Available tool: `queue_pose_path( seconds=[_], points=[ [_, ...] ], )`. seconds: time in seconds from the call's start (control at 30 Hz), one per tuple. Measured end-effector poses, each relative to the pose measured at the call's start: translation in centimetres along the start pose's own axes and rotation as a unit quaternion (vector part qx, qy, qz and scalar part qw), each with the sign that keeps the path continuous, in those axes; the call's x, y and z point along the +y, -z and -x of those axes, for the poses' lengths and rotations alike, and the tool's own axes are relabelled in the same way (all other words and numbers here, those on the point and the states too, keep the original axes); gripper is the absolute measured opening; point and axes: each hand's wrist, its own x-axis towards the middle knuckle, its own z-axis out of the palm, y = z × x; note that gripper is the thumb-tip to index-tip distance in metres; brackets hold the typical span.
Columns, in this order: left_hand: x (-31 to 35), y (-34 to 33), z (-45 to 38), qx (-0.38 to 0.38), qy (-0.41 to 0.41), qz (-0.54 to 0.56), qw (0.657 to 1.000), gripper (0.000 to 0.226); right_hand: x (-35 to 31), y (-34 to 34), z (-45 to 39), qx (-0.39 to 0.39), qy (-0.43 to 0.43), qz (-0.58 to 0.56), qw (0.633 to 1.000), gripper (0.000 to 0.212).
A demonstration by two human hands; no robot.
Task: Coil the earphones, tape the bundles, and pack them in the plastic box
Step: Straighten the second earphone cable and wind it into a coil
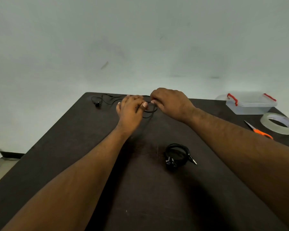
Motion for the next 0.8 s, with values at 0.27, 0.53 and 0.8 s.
queue_pose_path(
  seconds=[0.27, 0.53, 0.8],
  points=[
    [5.6, 7.5, 0.9, -0.116, -0.074, -0.086, 0.987, 0.033, 1.4, 8.6, 4.9, -0.018, -0.021, 0.184, 0.983, 0.013],
    [4.4, 14.7, 0.3, -0.122, -0.09, -0.261, 0.953, 0.032, 4.7, 13.8, 11.1, 0.005, -0.117, 0.223, 0.968, 0.017],
    [3.9, 16.0, 1.2, -0.075, -0.08, -0.254, 0.961, 0.037, 4.6, 13.6, 12.2, 0.0, -0.152, 0.198, 0.968, 0.014]
  ],
)
